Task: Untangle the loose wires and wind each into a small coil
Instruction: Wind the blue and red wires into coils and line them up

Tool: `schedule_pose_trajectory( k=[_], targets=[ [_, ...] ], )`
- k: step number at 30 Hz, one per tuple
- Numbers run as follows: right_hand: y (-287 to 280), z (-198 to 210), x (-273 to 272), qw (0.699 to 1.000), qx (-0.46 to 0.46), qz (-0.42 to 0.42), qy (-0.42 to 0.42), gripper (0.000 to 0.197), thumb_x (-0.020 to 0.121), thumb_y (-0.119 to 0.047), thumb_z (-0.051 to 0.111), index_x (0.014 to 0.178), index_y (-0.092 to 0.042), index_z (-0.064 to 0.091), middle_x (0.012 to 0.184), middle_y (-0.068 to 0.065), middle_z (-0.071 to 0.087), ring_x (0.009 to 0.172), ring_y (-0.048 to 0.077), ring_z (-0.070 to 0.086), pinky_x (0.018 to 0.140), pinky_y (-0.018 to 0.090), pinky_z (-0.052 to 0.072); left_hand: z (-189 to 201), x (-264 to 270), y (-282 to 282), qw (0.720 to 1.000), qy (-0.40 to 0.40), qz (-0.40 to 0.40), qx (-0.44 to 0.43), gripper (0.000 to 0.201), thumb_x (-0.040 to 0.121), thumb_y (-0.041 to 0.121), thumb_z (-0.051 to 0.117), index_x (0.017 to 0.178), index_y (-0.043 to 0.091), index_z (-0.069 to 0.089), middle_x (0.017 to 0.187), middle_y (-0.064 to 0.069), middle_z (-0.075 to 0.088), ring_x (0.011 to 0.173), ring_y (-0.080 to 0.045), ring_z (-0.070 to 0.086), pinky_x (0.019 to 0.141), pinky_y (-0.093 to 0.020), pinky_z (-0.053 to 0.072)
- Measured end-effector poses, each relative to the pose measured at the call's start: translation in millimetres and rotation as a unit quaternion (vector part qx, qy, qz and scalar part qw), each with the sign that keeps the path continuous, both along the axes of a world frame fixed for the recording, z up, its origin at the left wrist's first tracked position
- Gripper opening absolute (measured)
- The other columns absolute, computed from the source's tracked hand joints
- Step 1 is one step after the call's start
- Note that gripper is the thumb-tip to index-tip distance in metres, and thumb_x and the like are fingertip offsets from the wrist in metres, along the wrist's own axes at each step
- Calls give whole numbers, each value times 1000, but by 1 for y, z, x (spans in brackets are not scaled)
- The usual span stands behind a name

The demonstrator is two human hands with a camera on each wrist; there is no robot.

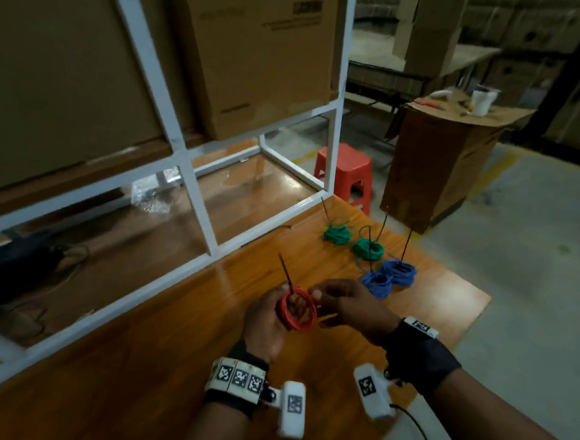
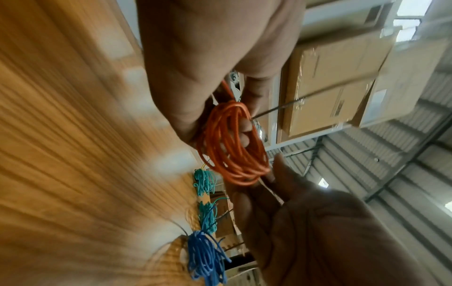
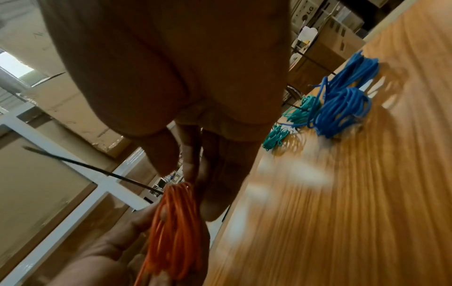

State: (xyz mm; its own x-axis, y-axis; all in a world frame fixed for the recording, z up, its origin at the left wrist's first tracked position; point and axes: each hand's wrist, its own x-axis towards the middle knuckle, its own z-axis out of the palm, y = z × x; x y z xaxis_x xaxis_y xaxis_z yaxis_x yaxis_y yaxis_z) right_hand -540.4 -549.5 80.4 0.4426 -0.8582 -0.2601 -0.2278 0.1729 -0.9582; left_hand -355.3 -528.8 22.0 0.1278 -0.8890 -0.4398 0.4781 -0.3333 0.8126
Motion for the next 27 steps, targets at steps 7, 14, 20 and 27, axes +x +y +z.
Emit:
schedule_pose_trajectory(
  k=[7, 14, 20, 27],
  targets=[
    [-83, -28, -34, 1000, 21, -17, 11, 30, 92, -43, 75, 102, -16, 78, 101, 12, 78, 91, 29, 74, 72, 38, 61, 22, -52, -57, 998, -63, -18, 17, 40, 87, 34, 69, 118, 8, 69, 119, -20, 70, 110, -34, 69, 94, -53, 55],
    [-153, -64, -50, 986, 10, -117, 120, 12, 89, -15, 76, 79, -8, 76, 76, 13, 75, 69, 26, 74, 70, 42, 65, 15, -60, -84, 986, -156, -14, 55, 41, 94, 43, 65, 131, 31, 54, 132, 1, 58, 123, -26, 55, 95, -45, 51],
    [-161, -67, -46, 952, -83, -79, 284, 38, 87, -36, 74, 56, -18, 60, 52, -1, 53, 45, 16, 49, 42, 26, 34, -2, -34, -51, 973, -205, 43, 102, 35, 92, 33, 69, 125, 29, 59, 120, 0, 62, 109, -21, 60, 96, -47, 53],
    [-143, -49, -26, 900, -186, -49, 390, 38, 95, -48, 60, 79, -13, 63, 78, 8, 63, 79, 33, 68, 67, 41, 56, 2, 7, -9, 962, -241, 85, 93, 28, 96, 30, 65, 123, 28, 62, 117, 2, 66, 105, -18, 64, 77, -33, 56]
  ],
)
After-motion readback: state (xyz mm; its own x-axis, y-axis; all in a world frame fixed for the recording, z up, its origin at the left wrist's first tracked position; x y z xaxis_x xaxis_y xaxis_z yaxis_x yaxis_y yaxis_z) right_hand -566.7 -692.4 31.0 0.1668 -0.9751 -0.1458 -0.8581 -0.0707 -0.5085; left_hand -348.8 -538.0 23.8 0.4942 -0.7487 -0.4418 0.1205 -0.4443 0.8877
